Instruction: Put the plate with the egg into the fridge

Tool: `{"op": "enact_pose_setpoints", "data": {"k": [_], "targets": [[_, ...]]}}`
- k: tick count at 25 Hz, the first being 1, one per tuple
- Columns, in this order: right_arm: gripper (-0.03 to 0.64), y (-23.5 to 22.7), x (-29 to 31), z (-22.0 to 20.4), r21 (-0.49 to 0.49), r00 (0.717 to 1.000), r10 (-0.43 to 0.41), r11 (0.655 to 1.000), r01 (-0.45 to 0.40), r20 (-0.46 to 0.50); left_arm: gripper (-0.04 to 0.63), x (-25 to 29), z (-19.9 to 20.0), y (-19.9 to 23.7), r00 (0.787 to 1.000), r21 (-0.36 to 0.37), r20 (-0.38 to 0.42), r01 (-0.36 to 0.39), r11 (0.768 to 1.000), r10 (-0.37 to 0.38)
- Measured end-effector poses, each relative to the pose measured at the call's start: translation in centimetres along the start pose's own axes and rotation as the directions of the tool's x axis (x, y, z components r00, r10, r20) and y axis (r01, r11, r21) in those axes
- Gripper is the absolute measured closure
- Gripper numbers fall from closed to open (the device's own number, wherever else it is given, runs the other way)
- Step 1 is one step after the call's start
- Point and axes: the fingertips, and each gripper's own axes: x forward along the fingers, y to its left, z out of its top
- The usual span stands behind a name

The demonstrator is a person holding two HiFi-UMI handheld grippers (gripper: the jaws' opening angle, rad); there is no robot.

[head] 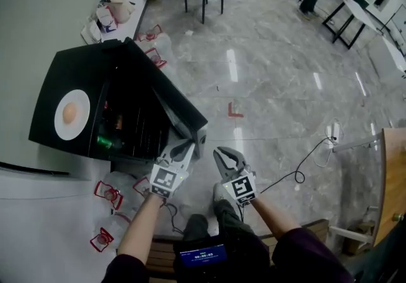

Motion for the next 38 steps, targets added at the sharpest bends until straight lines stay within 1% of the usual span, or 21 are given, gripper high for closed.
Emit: {"op": "enact_pose_setpoints", "data": {"k": [3, 6, 10, 11, 13, 16, 17, 18, 19, 20, 21, 23, 24, 26, 28, 29, 30, 31, 34, 35, 38], "targets": [[0.569, -2.9, -1.4, -0.3, -0.006, 1.0, -0.008, 1.0, 0.008, -0.018, 0.585, 3.5, 0.9, -0.7, 1.0, 0.003, -0.009, 0.003, 1.0, -0.003], [0.569, -5.7, -1.9, 0.3, -0.002, 1.0, -0.014, 1.0, 0.014, 0.0, 0.586, 6.5, 1.7, -1.0, 1.0, -0.004, -0.015, -0.002, 1.0, 0.002], [0.569, -9.0, -1.6, 2.2, -0.028, 0.997, 0.012, 1.0, -0.01, 0.082, 0.584, 8.2, 3.3, -1.0, 0.999, -0.016, 0.0, -0.048, 0.999, 0.048], [0.573, -9.7, -1.4, 2.9, -0.031, 0.995, 0.024, 0.999, -0.02, 0.102, 0.586, 8.1, 3.7, -0.8, 0.998, -0.018, 0.007, -0.069, 0.997, 0.069], [0.604, -10.6, -0.7, 4.6, -0.042, 0.989, 0.052, 0.998, -0.047, 0.135, 0.585, 7.1, 4.9, 0.0, 0.992, -0.016, 0.025, -0.123, 0.992, 0.124], [0.607, -10.2, 0.7, 8.8, -0.034, 0.98, 0.117, 0.993, -0.113, 0.164, 0.585, 3.5, 7.9, 1.1, 0.977, 0.004, 0.048, -0.208, 0.978, 0.208], [0.607, -9.5, 1.2, 10.5, -0.031, 0.974, 0.146, 0.989, -0.142, 0.172, 0.584, 1.9, 9.1, 1.4, 0.971, 0.021, 0.048, -0.234, 0.972, 0.233], [0.607, -8.7, 1.9, 12.2, -0.035, 0.966, 0.179, 0.984, -0.175, 0.187, 0.584, 0.3, 10.3, 1.8, 0.965, 0.056, 0.051, -0.261, 0.964, 0.259], [0.607, -7.6, 2.7, 13.9, -0.044, 0.954, 0.216, 0.976, -0.212, 0.207, 0.584, -1.5, 11.4, 2.3, 0.956, 0.106, 0.058, -0.294, 0.95, 0.289], [0.608, -6.4, 3.7, 15.6, -0.054, 0.939, 0.258, 0.966, -0.252, 0.227, 0.584, -3.3, 12.5, 3.1, 0.944, 0.161, 0.063, -0.331, 0.93, 0.325], [0.609, -5.0, 4.9, 17.4, -0.067, 0.921, 0.301, 0.954, -0.293, 0.248, 0.584, -5.3, 13.5, 4.0, 0.928, 0.212, 0.067, -0.371, 0.904, 0.365], [0.609, -1.9, 7.4, 21.0, -0.091, 0.88, 0.389, 0.921, -0.379, 0.275, 0.584, -9.2, 15.3, 6.1, 0.893, 0.297, 0.066, -0.444, 0.846, 0.445], [0.609, -0.3, 8.7, 22.8, -0.108, 0.858, 0.431, 0.902, -0.418, 0.279, 0.584, -11.2, 16.1, 7.3, 0.876, 0.355, 0.06, -0.467, 0.81, 0.479], [0.609, 2.7, 11.3, 26.4, -0.15, 0.821, 0.502, 0.865, -0.479, 0.271, 0.584, -15.2, 17.2, 9.7, 0.841, 0.478, 0.043, -0.492, 0.728, 0.54], [0.609, 5.6, 13.8, 29.6, -0.181, 0.793, 0.563, 0.827, -0.533, 0.235, 0.584, -19.0, 17.6, 11.9, 0.801, 0.571, 0.017, -0.499, 0.652, 0.598], [0.609, 7.1, 15.1, 31.1, -0.203, 0.782, 0.591, 0.805, -0.557, 0.199, 0.583, -20.9, 17.5, 12.9, 0.78, 0.608, 0.0, -0.497, 0.62, 0.626], [0.609, 8.5, 16.5, 32.4, -0.233, 0.772, 0.616, 0.782, -0.578, 0.155, 0.583, -22.7, 17.3, 13.9, 0.758, 0.636, -0.02, -0.494, 0.594, 0.652], [0.609, 10.0, 18.1, 33.6, -0.266, 0.763, 0.637, 0.759, -0.595, 0.11, 0.583, -24.3, 17.1, 14.7, 0.737, 0.654, -0.038, -0.492, 0.574, 0.675], [0.609, 13.7, 22.7, 36.5, -0.334, 0.732, 0.681, 0.692, -0.64, 0.008, 0.581, -27.9, 16.6, 16.3, 0.686, 0.695, -0.085, -0.479, 0.536, 0.723], [0.609, 14.6, 24.2, 37.1, -0.35, 0.725, 0.688, 0.671, -0.653, -0.033, 0.578, -28.5, 16.3, 16.7, 0.67, 0.717, -0.105, -0.461, 0.523, 0.735], [0.609, 16.9, 28.6, 37.8, -0.383, 0.705, 0.686, 0.612, -0.692, -0.177, 0.528, -29.6, 15.1, 17.8, 0.618, 0.798, -0.169, -0.371, 0.475, 0.767]]}}
